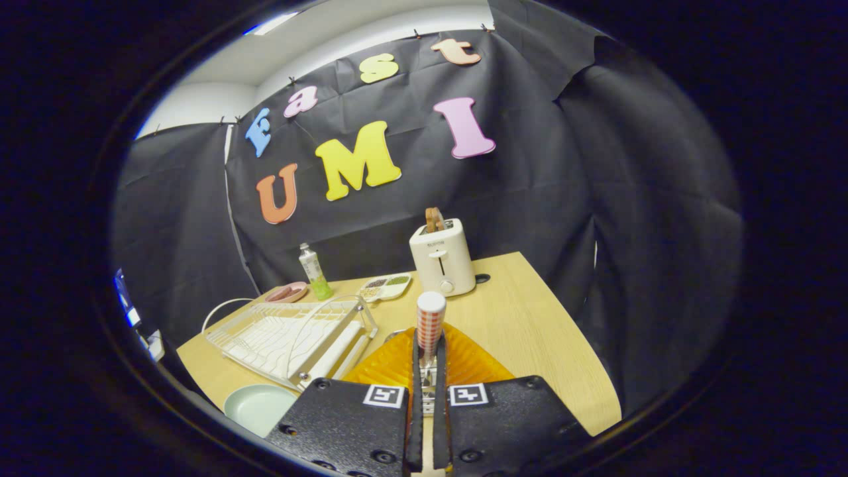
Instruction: Take the plate from the dish rack, then take the spoon from the basket and place it into the plate.
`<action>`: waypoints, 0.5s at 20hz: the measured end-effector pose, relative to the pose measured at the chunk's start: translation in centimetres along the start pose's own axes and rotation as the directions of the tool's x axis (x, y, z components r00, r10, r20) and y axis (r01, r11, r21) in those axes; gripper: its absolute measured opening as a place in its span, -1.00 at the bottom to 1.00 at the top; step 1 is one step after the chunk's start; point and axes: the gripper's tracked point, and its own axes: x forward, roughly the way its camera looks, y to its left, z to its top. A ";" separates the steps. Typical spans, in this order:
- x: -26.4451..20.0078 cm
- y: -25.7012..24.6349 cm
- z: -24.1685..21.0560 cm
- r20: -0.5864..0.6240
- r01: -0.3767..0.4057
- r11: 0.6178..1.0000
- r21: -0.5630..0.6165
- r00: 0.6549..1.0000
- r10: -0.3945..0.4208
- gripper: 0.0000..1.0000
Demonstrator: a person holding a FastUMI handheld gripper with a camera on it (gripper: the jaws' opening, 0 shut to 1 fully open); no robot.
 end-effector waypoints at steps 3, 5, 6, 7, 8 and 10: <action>-2.1 0.7 2.3 0.046 0.024 1.000 -0.013 0.999 -0.023 -0.77; -4.0 1.7 4.2 0.099 0.044 0.999 -0.026 0.994 -0.042 -0.77; -5.1 2.4 5.0 0.120 0.050 0.998 -0.034 0.992 -0.045 -0.78; -6.1 3.5 5.6 0.130 0.042 0.998 -0.043 0.991 -0.037 -0.78; -7.0 4.6 5.9 0.129 0.034 0.998 -0.052 0.991 -0.027 -0.78; -8.5 7.1 6.2 0.120 0.012 0.997 -0.081 0.993 -0.002 -0.78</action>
